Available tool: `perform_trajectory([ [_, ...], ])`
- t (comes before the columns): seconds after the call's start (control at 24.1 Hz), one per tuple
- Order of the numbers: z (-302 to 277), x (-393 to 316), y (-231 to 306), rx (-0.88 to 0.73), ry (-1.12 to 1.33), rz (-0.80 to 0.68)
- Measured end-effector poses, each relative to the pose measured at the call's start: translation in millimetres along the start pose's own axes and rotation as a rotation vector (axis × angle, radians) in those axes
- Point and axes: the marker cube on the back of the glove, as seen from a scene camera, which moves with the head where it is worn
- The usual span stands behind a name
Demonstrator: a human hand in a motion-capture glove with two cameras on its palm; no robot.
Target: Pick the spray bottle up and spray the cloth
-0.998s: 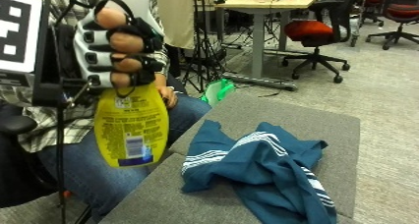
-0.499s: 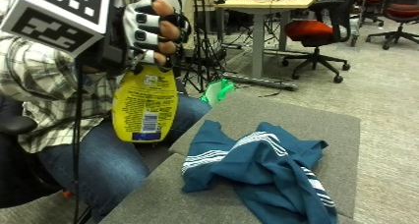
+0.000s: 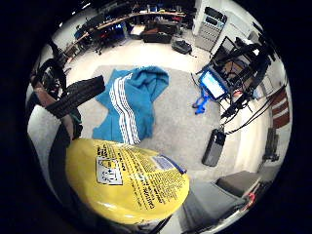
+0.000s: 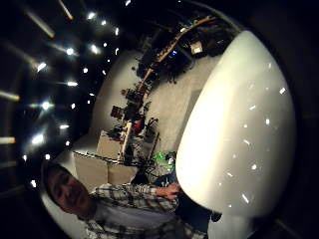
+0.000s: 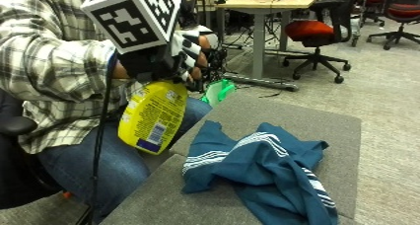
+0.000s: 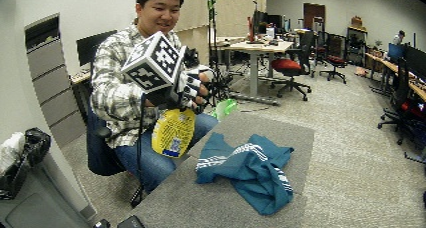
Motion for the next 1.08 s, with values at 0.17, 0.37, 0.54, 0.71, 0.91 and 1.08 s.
perform_trajectory([
  [0.17, 23.3, -1.1, -6.6, -0.1, 0.151, 0.003],
  [0.37, 56.4, -3.8, -10.3, -0.225, 0.315, -0.021],
  [0.54, 80.9, -5.4, -10.8, -0.325, 0.443, -0.032],
  [0.71, 99.1, -5.0, -12.2, -0.394, 0.526, -0.035],
  [0.91, 116.2, -3.0, -10.2, -0.453, 0.636, -0.046],
  [1.08, 126.7, -4.9, -5.5, -0.488, 0.661, -0.062],
])
